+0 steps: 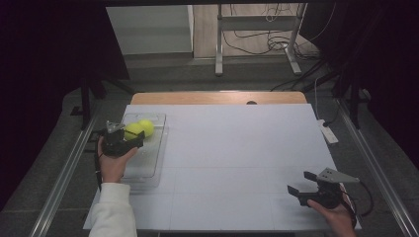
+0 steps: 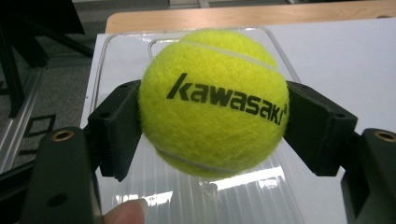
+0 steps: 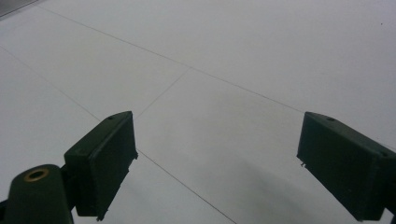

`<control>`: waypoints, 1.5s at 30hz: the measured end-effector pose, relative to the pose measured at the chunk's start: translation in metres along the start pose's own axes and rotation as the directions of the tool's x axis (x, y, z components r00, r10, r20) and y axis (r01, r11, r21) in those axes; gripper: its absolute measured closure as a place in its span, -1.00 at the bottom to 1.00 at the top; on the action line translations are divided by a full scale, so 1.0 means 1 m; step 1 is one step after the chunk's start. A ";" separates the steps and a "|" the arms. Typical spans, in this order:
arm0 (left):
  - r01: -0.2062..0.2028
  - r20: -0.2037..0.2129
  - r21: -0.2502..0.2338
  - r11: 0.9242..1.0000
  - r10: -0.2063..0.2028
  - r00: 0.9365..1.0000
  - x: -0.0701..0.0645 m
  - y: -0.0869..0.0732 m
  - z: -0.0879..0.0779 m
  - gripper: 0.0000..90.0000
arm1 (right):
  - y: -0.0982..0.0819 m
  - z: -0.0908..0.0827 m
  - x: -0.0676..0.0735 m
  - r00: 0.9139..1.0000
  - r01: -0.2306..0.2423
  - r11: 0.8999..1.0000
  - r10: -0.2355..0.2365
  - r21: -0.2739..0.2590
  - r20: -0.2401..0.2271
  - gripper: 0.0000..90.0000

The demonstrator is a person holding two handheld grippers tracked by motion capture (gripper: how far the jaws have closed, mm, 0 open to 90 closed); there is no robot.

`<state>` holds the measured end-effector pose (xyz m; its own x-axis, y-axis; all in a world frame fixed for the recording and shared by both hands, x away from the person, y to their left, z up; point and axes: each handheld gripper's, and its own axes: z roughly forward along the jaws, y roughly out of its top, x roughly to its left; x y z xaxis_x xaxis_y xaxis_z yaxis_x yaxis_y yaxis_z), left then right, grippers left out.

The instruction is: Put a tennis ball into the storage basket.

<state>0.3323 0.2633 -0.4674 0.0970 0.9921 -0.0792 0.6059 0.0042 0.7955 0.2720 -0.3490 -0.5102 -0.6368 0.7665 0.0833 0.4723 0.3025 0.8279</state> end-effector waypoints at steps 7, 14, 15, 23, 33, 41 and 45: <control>0.003 0.003 0.047 0.999 -0.003 1.000 0.002 -0.001 0.005 -0.42 | 0.000 0.000 0.000 1.000 0.000 1.000 0.000 0.002 0.003 -0.73; 0.002 0.002 0.080 0.997 -0.002 1.000 0.003 0.000 0.004 -0.42 | 0.000 0.000 0.000 1.000 0.000 1.000 0.000 0.004 0.003 -0.73; 0.002 0.002 0.080 0.997 -0.002 1.000 0.003 0.000 0.004 -0.42 | 0.000 0.000 0.000 1.000 0.001 1.000 -0.001 0.005 0.004 -0.73; -0.005 0.002 0.145 0.989 0.005 1.000 0.003 0.001 0.005 -0.42 | 0.000 0.000 0.000 1.000 0.001 1.000 -0.001 0.003 0.003 -0.73; 0.001 -0.009 0.190 0.982 0.001 1.000 0.005 -0.001 0.007 -0.43 | 0.000 0.000 0.000 1.000 0.000 1.000 0.000 0.002 0.002 -0.73; 0.008 -0.027 0.205 0.979 -0.003 1.000 0.006 -0.002 0.011 -0.44 | 0.000 0.000 -0.001 1.000 -0.001 1.000 0.001 0.004 0.004 -0.73; 0.021 -0.026 0.169 0.985 -0.017 1.000 0.006 0.000 0.007 -0.57 | 0.000 0.000 -0.001 1.000 0.001 1.000 -0.001 0.002 0.004 -0.73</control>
<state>0.3381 0.2687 -0.4723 0.0662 0.9948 -0.0773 0.7327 0.0041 0.6805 0.2722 -0.3496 -0.5104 -0.6351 0.7683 0.0805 0.4729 0.3042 0.8269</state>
